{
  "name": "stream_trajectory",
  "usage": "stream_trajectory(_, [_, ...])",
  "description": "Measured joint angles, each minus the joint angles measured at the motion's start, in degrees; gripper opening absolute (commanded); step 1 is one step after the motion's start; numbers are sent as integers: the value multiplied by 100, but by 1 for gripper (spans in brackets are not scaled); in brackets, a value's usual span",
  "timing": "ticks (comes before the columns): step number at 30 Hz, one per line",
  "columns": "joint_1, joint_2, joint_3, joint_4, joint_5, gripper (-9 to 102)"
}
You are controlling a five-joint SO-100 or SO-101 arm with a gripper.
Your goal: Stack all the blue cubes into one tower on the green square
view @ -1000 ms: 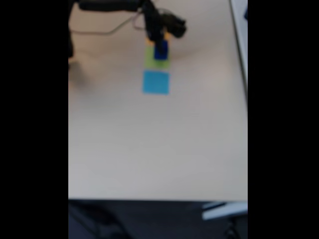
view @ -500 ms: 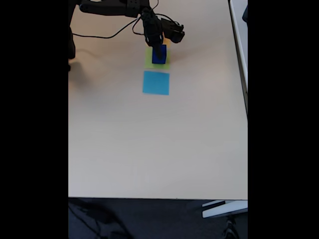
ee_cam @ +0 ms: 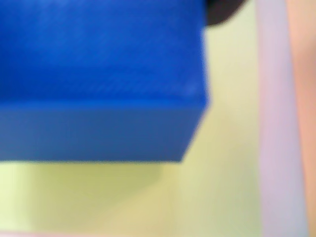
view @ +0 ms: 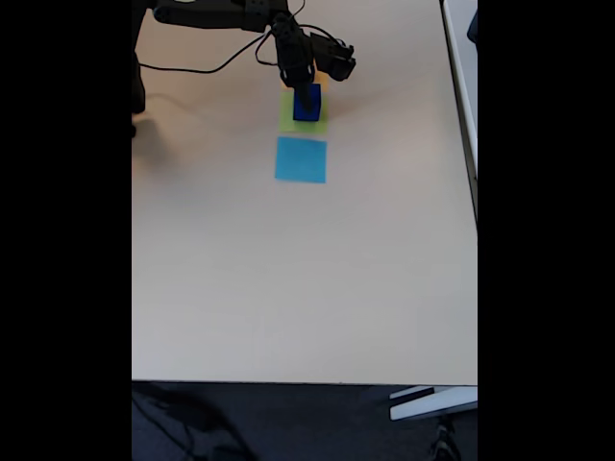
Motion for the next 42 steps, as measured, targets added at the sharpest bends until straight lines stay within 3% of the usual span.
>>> stream_trajectory(33, [-62, 9, 79, -88, 123, 10])
stream_trajectory(42, [-62, 9, 79, -97, 123, 16])
